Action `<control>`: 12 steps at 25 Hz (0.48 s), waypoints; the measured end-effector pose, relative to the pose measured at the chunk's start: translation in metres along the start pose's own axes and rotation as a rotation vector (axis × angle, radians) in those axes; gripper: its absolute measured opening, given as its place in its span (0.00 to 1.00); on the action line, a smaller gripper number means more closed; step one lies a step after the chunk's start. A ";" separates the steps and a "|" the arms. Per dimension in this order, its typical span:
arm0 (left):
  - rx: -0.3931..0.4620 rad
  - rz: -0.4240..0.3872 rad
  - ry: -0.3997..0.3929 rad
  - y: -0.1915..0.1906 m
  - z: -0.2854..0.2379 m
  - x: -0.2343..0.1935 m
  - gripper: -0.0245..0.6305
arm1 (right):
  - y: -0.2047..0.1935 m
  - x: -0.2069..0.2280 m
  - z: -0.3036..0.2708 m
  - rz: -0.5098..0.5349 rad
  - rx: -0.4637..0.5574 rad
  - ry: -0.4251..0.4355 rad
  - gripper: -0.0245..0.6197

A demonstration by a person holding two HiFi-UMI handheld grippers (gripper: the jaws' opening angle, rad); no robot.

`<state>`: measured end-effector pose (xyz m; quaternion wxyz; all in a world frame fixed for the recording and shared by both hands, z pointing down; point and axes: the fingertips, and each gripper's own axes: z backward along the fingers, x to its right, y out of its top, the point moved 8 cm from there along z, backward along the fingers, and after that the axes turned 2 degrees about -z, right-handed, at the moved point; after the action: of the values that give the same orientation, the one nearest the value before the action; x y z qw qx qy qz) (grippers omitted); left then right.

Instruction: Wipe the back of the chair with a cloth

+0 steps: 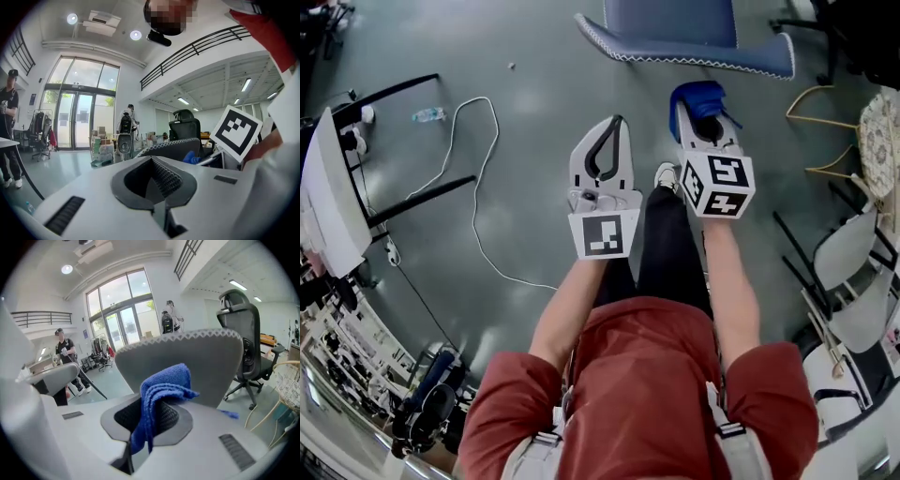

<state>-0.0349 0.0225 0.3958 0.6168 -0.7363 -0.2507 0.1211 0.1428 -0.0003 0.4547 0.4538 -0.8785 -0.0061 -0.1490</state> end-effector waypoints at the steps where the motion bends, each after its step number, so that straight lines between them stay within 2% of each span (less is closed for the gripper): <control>1: -0.037 0.023 0.004 0.004 0.004 0.000 0.05 | 0.010 -0.004 0.006 -0.004 0.011 0.012 0.13; 2: -0.056 0.044 0.007 0.009 0.006 -0.001 0.05 | 0.020 -0.007 0.009 -0.010 0.020 0.022 0.13; 4: -0.039 0.064 0.009 0.022 0.009 -0.009 0.05 | 0.036 -0.017 0.013 -0.003 0.031 0.024 0.13; 7: 0.041 0.039 0.024 0.044 0.016 -0.025 0.05 | 0.052 -0.031 0.011 0.010 0.033 0.006 0.13; 9: 0.141 -0.022 0.033 0.061 0.020 -0.032 0.05 | 0.056 -0.033 0.006 -0.017 0.025 -0.001 0.13; 10: 0.157 -0.030 0.036 0.065 0.021 -0.033 0.05 | 0.057 -0.032 0.003 -0.032 0.023 -0.003 0.13; 12: 0.119 0.006 0.037 0.065 0.024 -0.031 0.05 | 0.058 -0.029 -0.002 -0.046 0.025 -0.005 0.13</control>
<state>-0.0585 0.0191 0.3236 0.6635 -0.7014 -0.2292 0.1239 0.1229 -0.0326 0.4016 0.4610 -0.8729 -0.0296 -0.1570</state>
